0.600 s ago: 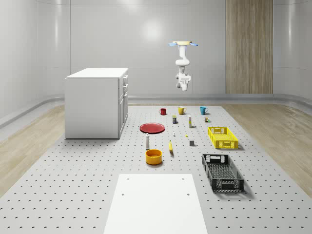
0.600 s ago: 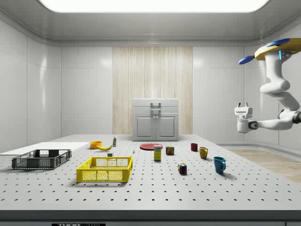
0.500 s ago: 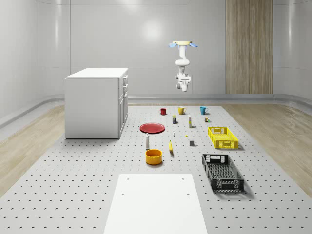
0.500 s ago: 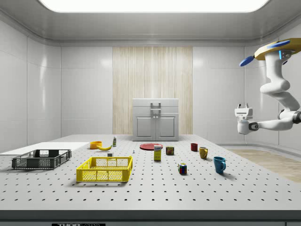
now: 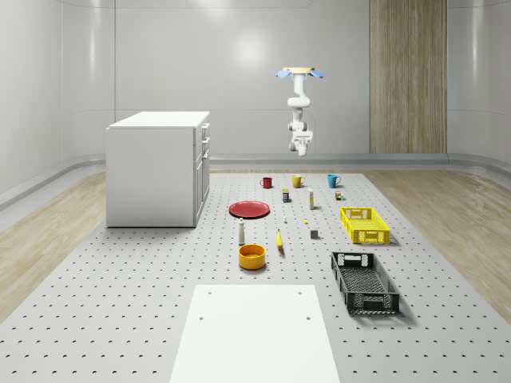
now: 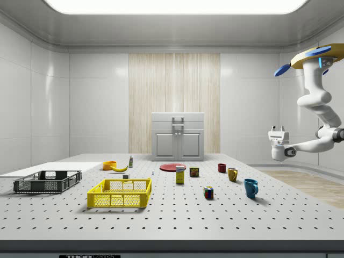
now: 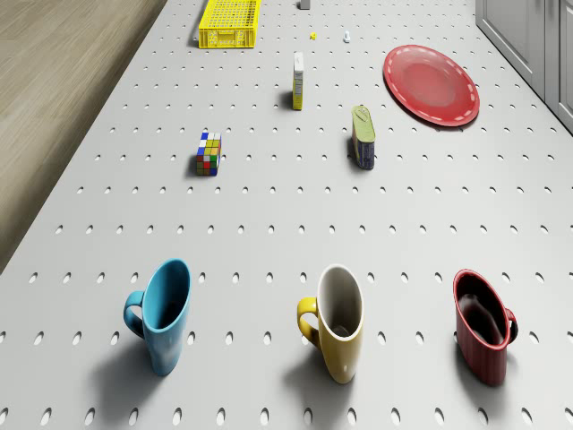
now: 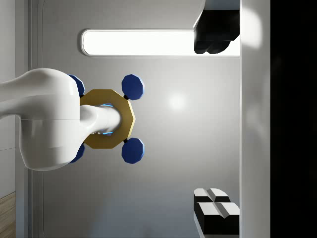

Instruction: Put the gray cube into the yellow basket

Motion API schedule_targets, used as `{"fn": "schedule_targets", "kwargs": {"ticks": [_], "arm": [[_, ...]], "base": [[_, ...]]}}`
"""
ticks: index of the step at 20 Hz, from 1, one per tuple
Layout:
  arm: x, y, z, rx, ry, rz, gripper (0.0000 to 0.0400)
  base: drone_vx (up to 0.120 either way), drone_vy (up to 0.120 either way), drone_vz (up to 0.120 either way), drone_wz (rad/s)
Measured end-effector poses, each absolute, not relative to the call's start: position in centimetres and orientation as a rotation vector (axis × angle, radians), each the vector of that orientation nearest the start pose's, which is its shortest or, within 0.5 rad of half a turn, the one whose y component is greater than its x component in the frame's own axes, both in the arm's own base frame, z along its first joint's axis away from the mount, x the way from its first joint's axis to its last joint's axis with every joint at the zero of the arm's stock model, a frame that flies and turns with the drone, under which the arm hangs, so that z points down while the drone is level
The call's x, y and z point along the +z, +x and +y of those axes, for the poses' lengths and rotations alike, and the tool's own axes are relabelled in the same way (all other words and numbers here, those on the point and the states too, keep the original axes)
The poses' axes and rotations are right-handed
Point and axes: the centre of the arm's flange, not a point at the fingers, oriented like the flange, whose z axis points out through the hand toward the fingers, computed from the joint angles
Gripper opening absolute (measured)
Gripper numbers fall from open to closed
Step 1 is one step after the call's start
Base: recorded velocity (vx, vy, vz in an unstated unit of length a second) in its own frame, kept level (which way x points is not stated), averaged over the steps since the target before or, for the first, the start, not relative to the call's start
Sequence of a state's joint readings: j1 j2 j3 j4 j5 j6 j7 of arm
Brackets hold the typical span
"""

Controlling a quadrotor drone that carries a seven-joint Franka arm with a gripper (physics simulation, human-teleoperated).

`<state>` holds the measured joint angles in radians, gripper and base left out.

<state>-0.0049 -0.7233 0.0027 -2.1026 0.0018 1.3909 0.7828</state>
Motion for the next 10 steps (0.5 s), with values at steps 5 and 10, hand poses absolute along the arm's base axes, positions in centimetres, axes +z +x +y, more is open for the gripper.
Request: {"fn": "schedule_targets", "kwargs": {"ticks": [5,10], "arm": [[68.5,30.4,0.0,-0.023,-2.897,1.2,0.04],[68.9,30.4,0.0,-0.028,-2.896,1.199,0.04]], "base": [[0.112,0.0,0.0,0.0],[0.12,0.0,0.0,0.0]]}}
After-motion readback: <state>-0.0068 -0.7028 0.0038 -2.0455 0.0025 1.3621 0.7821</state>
